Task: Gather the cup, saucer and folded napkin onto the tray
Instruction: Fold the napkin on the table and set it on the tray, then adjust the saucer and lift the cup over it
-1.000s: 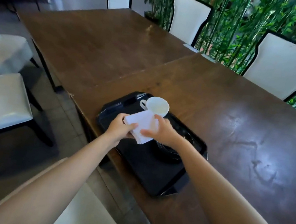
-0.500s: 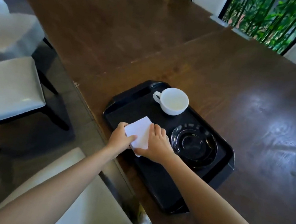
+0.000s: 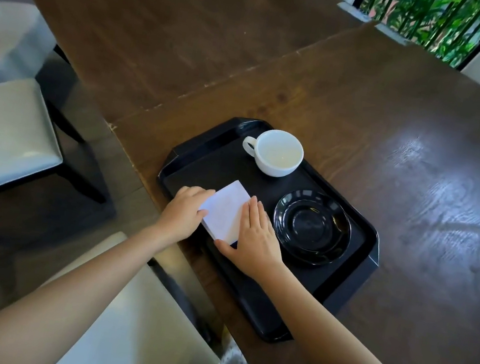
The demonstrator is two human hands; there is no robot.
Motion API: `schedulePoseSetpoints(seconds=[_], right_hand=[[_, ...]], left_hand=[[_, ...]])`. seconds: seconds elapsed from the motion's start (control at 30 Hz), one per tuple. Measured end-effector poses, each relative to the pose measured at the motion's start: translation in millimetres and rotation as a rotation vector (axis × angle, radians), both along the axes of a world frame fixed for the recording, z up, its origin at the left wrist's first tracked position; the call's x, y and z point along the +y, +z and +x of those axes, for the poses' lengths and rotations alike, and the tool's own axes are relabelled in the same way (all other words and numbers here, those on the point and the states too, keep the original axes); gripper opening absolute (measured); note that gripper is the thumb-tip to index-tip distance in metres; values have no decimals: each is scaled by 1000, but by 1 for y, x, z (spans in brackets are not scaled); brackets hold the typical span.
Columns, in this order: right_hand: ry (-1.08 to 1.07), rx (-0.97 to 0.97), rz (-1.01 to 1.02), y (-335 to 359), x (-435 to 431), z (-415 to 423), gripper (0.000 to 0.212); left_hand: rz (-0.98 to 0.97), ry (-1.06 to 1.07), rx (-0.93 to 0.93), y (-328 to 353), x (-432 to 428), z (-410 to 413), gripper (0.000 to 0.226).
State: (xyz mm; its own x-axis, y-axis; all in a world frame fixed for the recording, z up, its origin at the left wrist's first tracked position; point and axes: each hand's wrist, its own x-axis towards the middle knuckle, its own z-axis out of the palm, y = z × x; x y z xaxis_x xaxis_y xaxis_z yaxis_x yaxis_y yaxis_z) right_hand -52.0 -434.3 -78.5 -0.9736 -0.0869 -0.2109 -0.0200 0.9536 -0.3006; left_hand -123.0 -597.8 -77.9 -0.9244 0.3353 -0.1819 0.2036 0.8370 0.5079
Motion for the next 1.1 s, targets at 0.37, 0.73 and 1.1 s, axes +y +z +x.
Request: schedulePoseSetpoints(seconds=[0.37,0.73,1.1], right_hand=[[-17,43,-167,19,10,6,85],[-560,17,-116,31,126,30,62],[-563,41,-112,13,130,29,55]], left_hand=[[30,5,91,17,12,1,50],[170,-111,-177,36,125,-3,48],[225,-83,-155,33,135,0,25]])
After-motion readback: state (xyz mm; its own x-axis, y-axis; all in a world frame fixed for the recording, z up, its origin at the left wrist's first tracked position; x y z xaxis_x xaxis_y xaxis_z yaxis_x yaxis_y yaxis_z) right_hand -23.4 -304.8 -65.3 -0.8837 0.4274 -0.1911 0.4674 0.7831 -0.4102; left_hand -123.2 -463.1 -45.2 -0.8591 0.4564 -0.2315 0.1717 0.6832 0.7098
